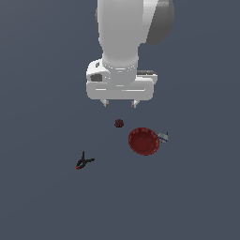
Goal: Pick up a designated object from a clutter of objects.
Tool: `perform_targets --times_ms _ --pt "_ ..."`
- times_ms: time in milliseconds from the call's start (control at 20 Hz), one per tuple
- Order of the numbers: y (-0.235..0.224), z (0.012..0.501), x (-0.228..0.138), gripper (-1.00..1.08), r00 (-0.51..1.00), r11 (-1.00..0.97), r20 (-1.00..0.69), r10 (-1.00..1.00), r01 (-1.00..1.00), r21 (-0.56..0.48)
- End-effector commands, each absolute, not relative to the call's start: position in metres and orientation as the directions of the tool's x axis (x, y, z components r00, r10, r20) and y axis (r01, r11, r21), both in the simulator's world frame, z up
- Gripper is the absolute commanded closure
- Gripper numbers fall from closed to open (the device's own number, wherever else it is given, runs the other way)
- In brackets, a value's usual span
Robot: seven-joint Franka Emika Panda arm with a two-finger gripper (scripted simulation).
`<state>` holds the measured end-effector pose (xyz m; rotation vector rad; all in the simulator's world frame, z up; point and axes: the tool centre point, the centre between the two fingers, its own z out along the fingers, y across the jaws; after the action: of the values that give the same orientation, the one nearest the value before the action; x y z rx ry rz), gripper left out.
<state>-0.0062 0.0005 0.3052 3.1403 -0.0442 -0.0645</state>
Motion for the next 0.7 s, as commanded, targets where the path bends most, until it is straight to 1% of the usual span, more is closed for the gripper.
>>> perform_targets --times_ms 0,400,650 --pt "0.001 0.305 -0.006 -0.92 0.999 -1.0 -0.041 -0.028 -0.028 0.001" --pt "-0.007 0.291 -0.016 -0.92 0.994 -0.998 -0.087 -0.061 -0.06 0.013" --pt "-0.007 0.291 -0.016 -0.92 0.994 -0.998 -0.087 -0.061 -0.06 0.013"
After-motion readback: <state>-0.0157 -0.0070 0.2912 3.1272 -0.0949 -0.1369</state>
